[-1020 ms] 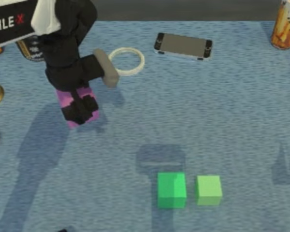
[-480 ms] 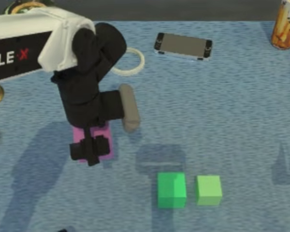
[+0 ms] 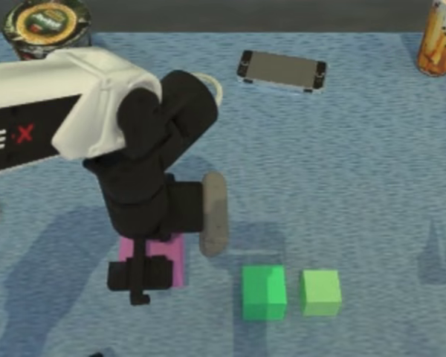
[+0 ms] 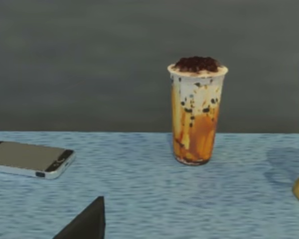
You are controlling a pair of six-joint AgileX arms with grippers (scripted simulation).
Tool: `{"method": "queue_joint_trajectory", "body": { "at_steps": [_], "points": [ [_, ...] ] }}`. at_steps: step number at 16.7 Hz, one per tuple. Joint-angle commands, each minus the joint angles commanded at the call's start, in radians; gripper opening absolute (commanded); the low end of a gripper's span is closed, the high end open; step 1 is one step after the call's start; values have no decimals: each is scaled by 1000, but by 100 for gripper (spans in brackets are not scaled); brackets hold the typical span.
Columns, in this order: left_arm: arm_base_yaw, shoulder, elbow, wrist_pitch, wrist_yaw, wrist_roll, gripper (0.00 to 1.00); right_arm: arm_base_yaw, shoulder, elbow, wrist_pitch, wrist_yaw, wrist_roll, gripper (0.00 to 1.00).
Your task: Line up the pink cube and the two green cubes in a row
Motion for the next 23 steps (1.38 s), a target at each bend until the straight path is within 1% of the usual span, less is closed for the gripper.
{"method": "queue_joint_trajectory", "body": {
  "at_steps": [2, 4, 10, 15, 23],
  "points": [
    [5, 5, 0, 1, 0, -1, 0, 0, 0, 0, 0, 0, 0, 100],
    [8, 19, -23, 38, 0, -6, 0, 0, 0, 0, 0, 0, 0, 100],
    [-5, 108, -145, 254, 1, -4, 0, 0, 0, 0, 0, 0, 0, 100],
    [-6, 117, -156, 273, 0, -4, 0, 0, 0, 0, 0, 0, 0, 100],
    [-6, 117, -156, 273, 0, -4, 60, 0, 0, 0, 0, 0, 0, 100]
  ]
}}
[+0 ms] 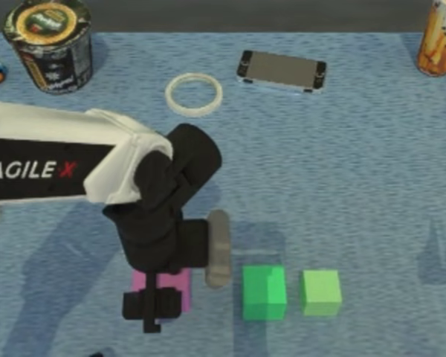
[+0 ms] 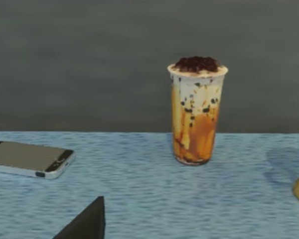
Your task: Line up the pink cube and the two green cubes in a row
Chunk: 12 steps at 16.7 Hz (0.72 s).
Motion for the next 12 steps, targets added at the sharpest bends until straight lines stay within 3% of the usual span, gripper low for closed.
{"method": "queue_joint_trajectory", "body": {
  "at_steps": [5, 12],
  "points": [
    [0, 0, 0, 0, 0, 0, 98, 0, 0, 0, 0, 0, 0, 100],
    [0, 0, 0, 0, 0, 0, 100, 0, 0, 0, 0, 0, 0, 100]
  ]
}}
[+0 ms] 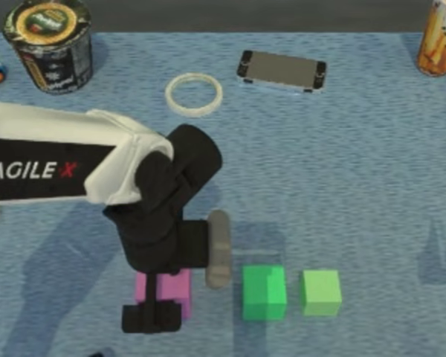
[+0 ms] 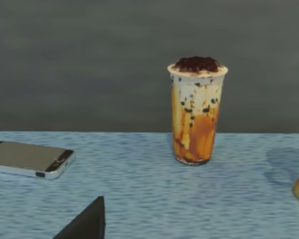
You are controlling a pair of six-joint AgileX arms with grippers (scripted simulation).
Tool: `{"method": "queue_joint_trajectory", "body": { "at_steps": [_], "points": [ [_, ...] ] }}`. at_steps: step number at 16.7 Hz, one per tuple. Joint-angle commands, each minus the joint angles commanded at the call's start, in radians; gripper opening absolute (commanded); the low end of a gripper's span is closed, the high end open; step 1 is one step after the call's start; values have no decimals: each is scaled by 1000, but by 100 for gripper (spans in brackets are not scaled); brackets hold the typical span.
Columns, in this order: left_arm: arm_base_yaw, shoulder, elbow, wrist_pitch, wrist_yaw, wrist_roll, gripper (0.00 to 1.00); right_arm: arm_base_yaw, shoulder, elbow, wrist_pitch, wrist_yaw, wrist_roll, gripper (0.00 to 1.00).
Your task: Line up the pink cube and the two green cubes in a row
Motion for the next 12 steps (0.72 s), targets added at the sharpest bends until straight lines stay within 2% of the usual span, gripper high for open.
{"method": "queue_joint_trajectory", "body": {
  "at_steps": [4, 9, 12],
  "points": [
    [4, -6, 14, -18, 0, -1, 100, 0, 0, 0, 0, 0, 0, 100],
    [14, -74, 122, -214, 0, -2, 100, 0, 0, 0, 0, 0, 0, 100],
    [19, -109, 166, -275, 0, -3, 100, 0, 0, 0, 0, 0, 0, 100]
  ]
}}
